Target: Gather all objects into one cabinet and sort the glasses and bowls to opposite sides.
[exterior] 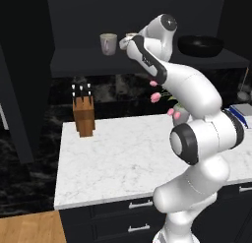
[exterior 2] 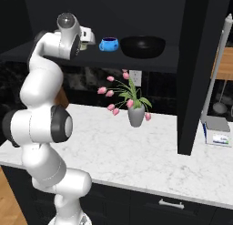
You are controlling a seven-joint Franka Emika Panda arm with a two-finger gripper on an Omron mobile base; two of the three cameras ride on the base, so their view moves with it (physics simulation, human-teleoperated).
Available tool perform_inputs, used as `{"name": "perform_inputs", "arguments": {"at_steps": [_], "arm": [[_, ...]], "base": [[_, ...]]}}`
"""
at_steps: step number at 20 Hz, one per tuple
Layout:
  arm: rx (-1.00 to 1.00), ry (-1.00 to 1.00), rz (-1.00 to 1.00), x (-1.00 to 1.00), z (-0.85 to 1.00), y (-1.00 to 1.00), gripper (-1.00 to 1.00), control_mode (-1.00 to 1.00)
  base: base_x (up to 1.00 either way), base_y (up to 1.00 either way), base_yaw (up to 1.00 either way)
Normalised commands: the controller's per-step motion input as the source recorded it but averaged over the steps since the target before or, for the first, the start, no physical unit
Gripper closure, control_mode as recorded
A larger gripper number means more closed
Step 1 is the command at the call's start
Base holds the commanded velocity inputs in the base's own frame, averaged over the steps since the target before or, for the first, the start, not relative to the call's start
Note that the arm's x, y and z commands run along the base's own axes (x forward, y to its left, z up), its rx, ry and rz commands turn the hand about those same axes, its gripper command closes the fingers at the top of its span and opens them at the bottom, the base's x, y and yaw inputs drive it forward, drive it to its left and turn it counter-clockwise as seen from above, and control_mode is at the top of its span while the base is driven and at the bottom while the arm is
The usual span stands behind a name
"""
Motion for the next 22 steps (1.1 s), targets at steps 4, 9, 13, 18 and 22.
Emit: {"name": "perform_inputs", "arguments": {"at_steps": [4,9,13,18,22], "arm": [[0.0,-0.11,0.0,-0.28,-0.02,0.0,-1.0,-1.0],[0.0,-0.18,0.0,-0.56,0.0,0.03,-1.0,-1.0],[0.0,-0.05,0.0,-0.9,0.0,0.0,-1.0,-1.0],[0.0,0.11,0.0,-1.0,0.25,-0.06,-1.0,-1.0],[0.0,0.13,0.0,-1.0,0.36,-0.13,-1.0,-1.0]], "base": [[0.0,0.0,0.0],[0.0,0.0,0.0],[0.0,0.0,0.0],[0.0,0.0,0.0],[0.0,0.0,0.0]]}}
